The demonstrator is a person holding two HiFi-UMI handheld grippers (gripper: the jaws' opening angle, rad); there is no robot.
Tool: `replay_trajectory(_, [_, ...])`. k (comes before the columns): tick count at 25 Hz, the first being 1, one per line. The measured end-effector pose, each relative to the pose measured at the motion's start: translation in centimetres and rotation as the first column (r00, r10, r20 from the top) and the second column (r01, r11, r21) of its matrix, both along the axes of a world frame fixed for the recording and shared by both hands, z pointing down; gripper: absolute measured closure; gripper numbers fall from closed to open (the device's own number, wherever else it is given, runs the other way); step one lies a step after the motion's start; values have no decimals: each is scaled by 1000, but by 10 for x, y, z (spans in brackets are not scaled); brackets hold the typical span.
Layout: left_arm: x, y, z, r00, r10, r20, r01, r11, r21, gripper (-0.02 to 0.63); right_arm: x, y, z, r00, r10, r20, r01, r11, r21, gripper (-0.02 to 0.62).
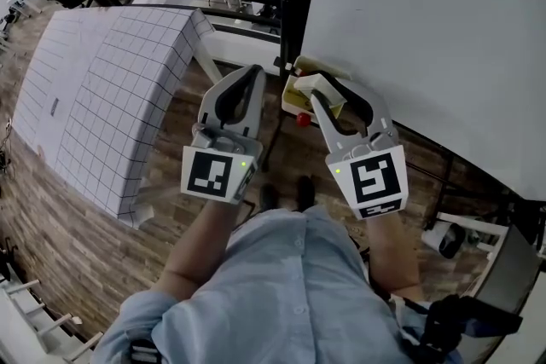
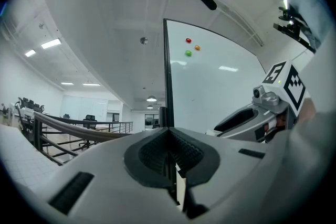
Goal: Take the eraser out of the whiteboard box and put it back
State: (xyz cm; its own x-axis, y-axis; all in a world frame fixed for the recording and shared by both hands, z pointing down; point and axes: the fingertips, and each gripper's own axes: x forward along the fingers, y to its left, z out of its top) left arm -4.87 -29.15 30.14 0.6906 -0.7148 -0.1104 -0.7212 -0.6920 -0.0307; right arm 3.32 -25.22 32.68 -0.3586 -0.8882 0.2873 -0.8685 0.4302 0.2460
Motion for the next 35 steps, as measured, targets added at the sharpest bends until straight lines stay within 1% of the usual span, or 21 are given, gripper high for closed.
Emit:
replay_trajectory(5, [-2, -4, 7, 1000, 4, 8, -3, 1000, -16, 607, -6, 4, -4, 1000, -13, 1, 13, 1000, 6, 471])
replay_trajectory(7, [-3, -7, 8, 1000, 2, 5, -2, 1000, -16, 607, -12, 5, -1, 1000, -24, -20, 24, 1000, 1, 471])
replay_trajectory(10, [-4, -10, 10, 1000, 7, 4, -7, 1000, -21, 607, -18, 0, 14, 998, -31, -52, 29, 999, -32, 471])
replay_trajectory(19, [-11, -20, 23, 1000, 9, 8, -9, 999, -51, 607, -24, -12, 55, 996, -28, -84, 17, 991, -132, 468])
replay_trajectory(24, [-21, -30, 28, 1000, -26, 5, 27, 998, -58, 607, -26, -18, 75, 995, -26, -99, 8, 982, -187, 465])
replay_trajectory(27, [-23, -32, 34, 1000, -25, 12, 26, 997, -68, 607, -26, -21, 85, 994, -25, -104, 2, 976, -218, 462])
replay_trajectory(30, [-23, -30, 39, 1000, -16, 20, 18, 996, -93, 607, -26, -23, 90, 996, -18, -89, -3, 973, -231, 459])
replay_trajectory(33, [-24, -30, 37, 1000, -24, 11, 25, 996, -80, 607, -29, -24, 89, 998, -23, -59, 9, 973, -229, 454])
replay_trajectory(35, [-24, -28, 35, 1000, -26, 8, 27, 997, -70, 607, -32, -23, 87, 999, -31, -32, 23, 973, -231, 437])
